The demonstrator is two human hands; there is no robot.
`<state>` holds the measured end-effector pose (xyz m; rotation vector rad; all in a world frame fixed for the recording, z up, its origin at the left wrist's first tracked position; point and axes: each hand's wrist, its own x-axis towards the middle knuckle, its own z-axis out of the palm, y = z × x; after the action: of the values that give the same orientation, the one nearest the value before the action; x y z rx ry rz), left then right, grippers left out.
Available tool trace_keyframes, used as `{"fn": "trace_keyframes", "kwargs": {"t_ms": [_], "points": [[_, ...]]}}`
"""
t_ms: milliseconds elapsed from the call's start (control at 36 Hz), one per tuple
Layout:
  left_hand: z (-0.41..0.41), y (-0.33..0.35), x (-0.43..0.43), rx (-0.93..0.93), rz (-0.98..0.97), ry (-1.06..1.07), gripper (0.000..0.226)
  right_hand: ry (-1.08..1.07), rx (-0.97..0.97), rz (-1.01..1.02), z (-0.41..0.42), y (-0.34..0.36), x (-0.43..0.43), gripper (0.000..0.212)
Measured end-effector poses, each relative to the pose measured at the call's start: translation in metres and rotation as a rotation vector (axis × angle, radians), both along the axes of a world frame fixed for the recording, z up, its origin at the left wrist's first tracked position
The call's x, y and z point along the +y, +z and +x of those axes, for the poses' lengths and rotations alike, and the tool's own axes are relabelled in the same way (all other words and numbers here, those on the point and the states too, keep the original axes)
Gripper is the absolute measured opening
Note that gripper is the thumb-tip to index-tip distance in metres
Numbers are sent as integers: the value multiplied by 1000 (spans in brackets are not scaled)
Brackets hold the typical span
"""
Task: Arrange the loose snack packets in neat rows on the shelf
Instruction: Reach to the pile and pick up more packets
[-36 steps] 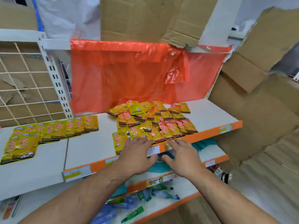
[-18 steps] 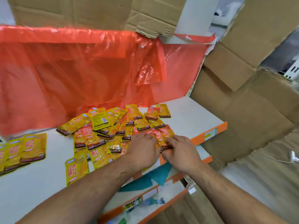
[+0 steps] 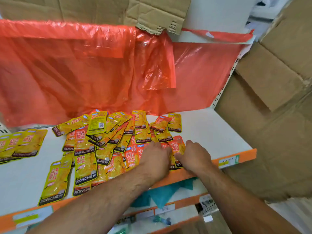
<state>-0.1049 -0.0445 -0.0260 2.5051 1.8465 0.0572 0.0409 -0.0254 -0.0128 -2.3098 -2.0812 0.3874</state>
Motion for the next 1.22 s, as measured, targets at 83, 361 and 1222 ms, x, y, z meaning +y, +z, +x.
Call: {"fn": "trace_keyframes", "kwargs": {"t_ms": [83, 361, 1222], "points": [[20, 4, -1, -21, -72, 123, 40, -14, 81, -57, 13, 4, 11, 53], [48, 12, 1, -355, -127, 587, 24, 7, 337, -88, 39, -5, 21, 58], [-41, 26, -95, -1439, -94, 1049, 24, 273, 1151, -274, -32, 1, -28, 1]]}}
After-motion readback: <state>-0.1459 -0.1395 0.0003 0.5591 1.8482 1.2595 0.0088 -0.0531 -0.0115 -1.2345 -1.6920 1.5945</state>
